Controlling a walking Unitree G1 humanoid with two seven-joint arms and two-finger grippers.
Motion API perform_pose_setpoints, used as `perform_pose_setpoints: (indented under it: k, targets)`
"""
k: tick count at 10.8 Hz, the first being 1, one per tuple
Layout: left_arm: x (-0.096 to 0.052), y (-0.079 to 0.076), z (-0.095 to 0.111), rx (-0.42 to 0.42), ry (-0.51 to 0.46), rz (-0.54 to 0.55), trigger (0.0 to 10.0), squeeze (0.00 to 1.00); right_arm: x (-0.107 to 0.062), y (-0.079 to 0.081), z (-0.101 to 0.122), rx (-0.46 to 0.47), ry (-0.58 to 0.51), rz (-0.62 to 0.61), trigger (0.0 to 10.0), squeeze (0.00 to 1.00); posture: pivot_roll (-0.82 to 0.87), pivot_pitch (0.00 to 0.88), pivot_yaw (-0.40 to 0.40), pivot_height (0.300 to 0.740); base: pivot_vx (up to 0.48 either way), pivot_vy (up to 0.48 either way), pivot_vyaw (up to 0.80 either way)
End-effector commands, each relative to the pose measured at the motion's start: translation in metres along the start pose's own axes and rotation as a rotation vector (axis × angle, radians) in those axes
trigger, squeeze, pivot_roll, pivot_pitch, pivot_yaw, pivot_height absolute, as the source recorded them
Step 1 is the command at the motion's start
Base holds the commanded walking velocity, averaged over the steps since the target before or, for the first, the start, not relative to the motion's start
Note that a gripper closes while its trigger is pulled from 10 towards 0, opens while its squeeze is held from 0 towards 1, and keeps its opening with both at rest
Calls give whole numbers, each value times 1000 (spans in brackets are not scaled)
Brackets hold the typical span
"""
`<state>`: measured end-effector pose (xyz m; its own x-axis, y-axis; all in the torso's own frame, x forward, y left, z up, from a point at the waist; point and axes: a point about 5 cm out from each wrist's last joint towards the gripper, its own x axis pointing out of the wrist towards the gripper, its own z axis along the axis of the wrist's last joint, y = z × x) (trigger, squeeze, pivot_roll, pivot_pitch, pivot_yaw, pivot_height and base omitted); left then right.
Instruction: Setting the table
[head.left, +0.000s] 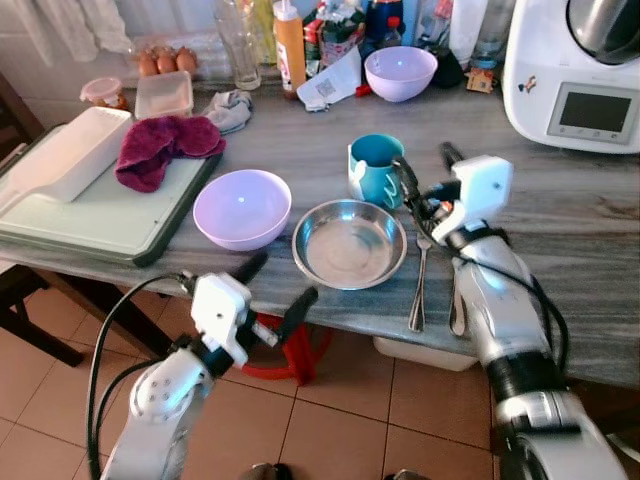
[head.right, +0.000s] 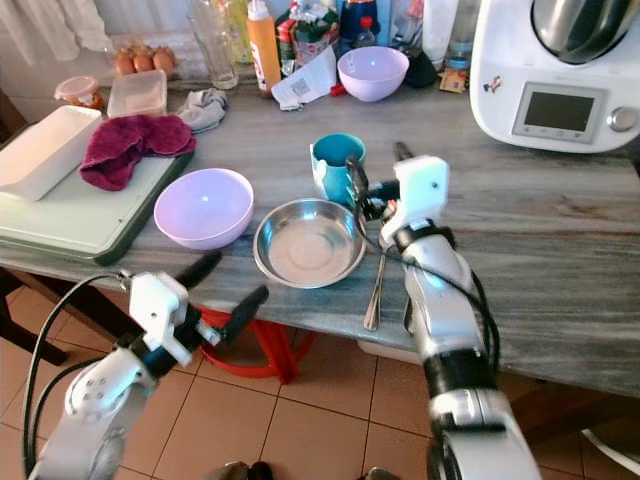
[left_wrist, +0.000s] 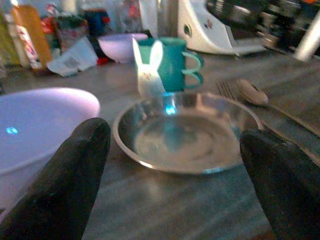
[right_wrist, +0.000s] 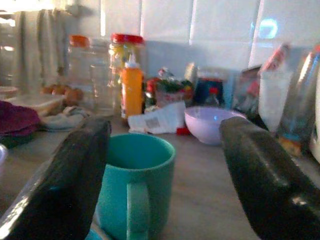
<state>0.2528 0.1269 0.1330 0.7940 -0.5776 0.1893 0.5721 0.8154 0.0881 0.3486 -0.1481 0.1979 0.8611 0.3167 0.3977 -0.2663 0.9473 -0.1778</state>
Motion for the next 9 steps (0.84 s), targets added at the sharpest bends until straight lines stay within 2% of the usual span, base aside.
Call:
perform_pose_setpoints:
  k: [1, 3, 4, 6, 8, 9]
  targets:
    - [-1, 10, 1, 14, -4, 46, 10000, 0, -5, 1, 5, -18, -3, 1, 10000, 1000, -48, 112, 90, 740, 0, 0, 0]
    - [5, 24, 7, 5, -28, 107, 10000, 0, -23, -5, 5, -39, 23, -38, 10000, 1000, -59, 106, 93, 740, 0, 0, 0]
    - [11, 32, 14, 11, -54, 163, 10000, 0, -34, -5, 2, -50, 54, -55, 10000, 1000, -67, 104, 98, 740, 0, 0, 800]
    - [17, 39, 19, -2, -82, 242, 10000, 0, -38, -3, 3, -63, 66, -67, 10000, 1000, -75, 102, 103, 740, 0, 0, 800]
    - [22, 42, 25, -113, -136, 295, 10000, 0, -35, 7, 9, -56, 57, -55, 10000, 1000, -70, 98, 95, 740, 0, 0, 800]
    - [22, 42, 26, -106, -137, 298, 10000, 0, -35, 10, 11, -56, 56, -46, 10000, 1000, -66, 97, 92, 740, 0, 0, 800]
